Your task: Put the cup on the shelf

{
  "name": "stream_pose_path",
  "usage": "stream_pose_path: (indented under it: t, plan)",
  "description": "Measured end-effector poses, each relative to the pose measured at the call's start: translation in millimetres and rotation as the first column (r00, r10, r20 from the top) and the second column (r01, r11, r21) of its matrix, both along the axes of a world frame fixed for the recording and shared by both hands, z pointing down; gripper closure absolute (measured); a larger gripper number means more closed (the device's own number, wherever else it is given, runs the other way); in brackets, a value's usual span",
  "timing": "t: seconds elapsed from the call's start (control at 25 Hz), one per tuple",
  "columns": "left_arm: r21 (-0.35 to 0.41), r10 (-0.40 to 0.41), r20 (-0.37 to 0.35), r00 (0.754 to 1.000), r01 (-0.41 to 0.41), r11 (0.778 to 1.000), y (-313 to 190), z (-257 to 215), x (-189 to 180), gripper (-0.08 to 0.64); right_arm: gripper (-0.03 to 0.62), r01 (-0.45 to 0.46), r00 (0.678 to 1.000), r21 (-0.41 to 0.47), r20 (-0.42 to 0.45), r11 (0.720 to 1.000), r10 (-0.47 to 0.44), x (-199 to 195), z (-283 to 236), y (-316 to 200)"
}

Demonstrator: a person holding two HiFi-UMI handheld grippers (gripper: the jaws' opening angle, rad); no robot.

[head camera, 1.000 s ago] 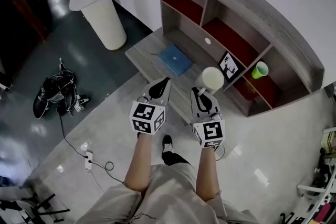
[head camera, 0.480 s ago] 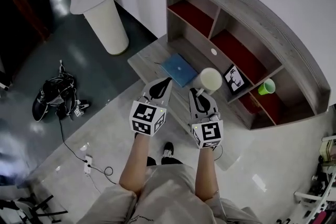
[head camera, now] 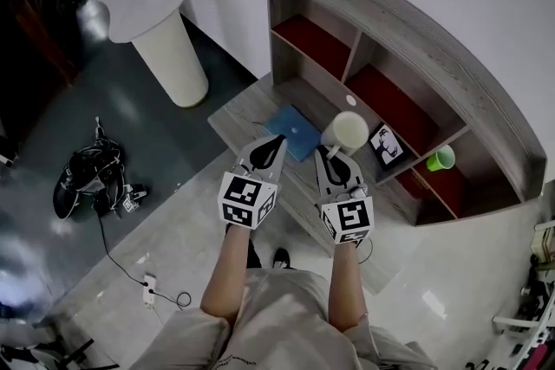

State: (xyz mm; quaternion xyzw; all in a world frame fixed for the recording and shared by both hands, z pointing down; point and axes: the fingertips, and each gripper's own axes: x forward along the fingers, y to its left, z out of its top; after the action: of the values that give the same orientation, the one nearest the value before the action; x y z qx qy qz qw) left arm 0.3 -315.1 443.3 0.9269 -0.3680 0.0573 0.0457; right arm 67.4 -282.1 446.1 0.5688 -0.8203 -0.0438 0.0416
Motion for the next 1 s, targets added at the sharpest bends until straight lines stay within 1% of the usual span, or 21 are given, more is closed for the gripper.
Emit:
stream_pose_path:
  t: [0.28, 0.52, 0.64, 0.76, 1.0]
  plan:
    - [0.019, 0.024, -0.024, 0.999, -0.023, 1.000, -36.3, -2.3, 5.6, 0.549, 0.571, -0.054, 0.998, 0.015, -0.013, 0.998, 0.054, 10.8, -1.6, -28.4]
    - [0.027, 0.115, -0.036, 0.993, -0.114, 0.993, -65.3, -9.6, 23.1, 0.549, 0.571, -0.143, 0.989, 0.021, -0.032, 0.990, 0.143, 27.7, -9.4, -52.9]
    - [0.014, 0.160, -0.052, 0.986, -0.159, 0.987, -80.0, -10.9, 38.4, 0.549, 0.571, -0.185, 0.980, 0.020, -0.067, 0.982, 0.186, 36.3, -10.9, -64.8]
    - [0.004, 0.221, -0.064, 0.973, -0.221, 0.975, -86.4, -11.1, 59.8, 0.549, 0.571, -0.230, 0.970, 0.012, -0.081, 0.973, 0.230, 46.1, -11.4, -73.7]
    - [-0.013, 0.332, -0.083, 0.940, -0.334, 0.943, -92.3, -10.9, 103.5, 0.549, 0.571, -0.307, 0.946, 0.005, -0.110, 0.952, 0.306, 71.7, -12.2, -81.5]
